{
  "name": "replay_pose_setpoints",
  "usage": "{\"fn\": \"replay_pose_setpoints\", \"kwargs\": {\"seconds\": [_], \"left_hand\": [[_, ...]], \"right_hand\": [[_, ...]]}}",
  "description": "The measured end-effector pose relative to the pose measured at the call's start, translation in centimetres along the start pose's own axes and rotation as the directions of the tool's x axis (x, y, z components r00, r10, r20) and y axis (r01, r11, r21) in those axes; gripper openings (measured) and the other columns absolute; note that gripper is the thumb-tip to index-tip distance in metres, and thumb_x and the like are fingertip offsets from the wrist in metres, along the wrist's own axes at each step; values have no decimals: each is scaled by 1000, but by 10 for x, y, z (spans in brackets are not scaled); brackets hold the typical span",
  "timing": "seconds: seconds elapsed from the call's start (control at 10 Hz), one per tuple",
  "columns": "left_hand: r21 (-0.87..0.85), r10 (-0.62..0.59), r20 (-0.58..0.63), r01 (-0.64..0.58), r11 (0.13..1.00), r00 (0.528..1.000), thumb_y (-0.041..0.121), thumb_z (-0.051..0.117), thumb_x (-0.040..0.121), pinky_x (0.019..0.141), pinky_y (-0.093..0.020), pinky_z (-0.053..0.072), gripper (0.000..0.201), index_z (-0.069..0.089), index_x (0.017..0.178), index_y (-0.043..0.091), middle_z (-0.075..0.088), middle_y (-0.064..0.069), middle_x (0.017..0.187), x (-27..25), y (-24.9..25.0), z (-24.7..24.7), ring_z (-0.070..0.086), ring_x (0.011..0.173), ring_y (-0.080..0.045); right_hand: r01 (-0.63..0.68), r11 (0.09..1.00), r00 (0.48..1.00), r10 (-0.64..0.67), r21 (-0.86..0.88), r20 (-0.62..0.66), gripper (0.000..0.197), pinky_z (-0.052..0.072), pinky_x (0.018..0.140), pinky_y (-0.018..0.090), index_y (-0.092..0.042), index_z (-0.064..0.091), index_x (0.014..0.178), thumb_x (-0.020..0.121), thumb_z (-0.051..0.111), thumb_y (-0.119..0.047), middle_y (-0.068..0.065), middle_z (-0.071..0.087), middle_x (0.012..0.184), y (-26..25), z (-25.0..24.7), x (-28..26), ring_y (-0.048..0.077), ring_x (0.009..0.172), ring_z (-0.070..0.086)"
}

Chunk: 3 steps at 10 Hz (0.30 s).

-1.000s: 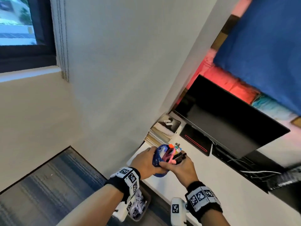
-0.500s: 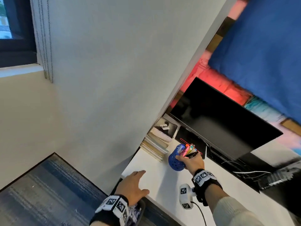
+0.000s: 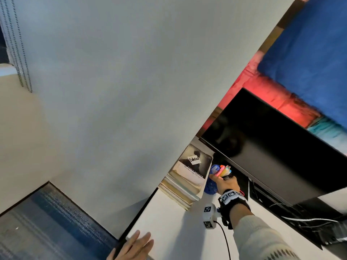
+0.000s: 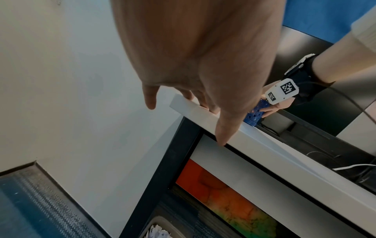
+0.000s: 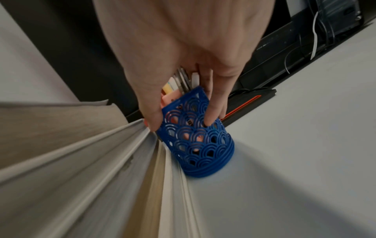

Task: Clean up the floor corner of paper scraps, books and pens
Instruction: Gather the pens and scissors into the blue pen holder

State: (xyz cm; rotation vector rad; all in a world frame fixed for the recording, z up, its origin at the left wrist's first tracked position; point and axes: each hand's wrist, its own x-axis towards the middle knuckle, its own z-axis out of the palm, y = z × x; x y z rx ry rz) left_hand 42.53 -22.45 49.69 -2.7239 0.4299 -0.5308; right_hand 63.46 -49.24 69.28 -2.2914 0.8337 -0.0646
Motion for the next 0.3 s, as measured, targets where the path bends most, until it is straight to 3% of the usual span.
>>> {"fn": "replay_pose_setpoints", "kwargs": {"seconds": [0.1,0.2,0.3], "left_hand": [[-585,234,491,120,802,839,54,19,100,107,-43,24,52,33,147,38,42,12,151,-17,6,18,9,149,-23],[-667,182,294,65,742,938,49,22,103,103,-54,37,52,17,154,39,29,14,158,-12,-3,29,-1,150,-13],[-743,194,208,26,669,959,39,36,104,94,-54,52,55,10,151,49,29,20,156,-10,-20,3,-7,147,1]], "right_hand": [[-43,998,999,43,51,10,76,43,82,33,-3,48,122,67,85,-38,16,63,118,-5,-3,2,33,105,62],[-49,993,998,45,104,38,89,46,97,40,-2,38,134,66,87,-34,19,60,125,-3,-7,3,36,111,60],[-79,989,997,76,126,33,97,43,100,41,1,26,141,71,83,-33,23,55,130,10,-5,-14,38,117,56]]}}
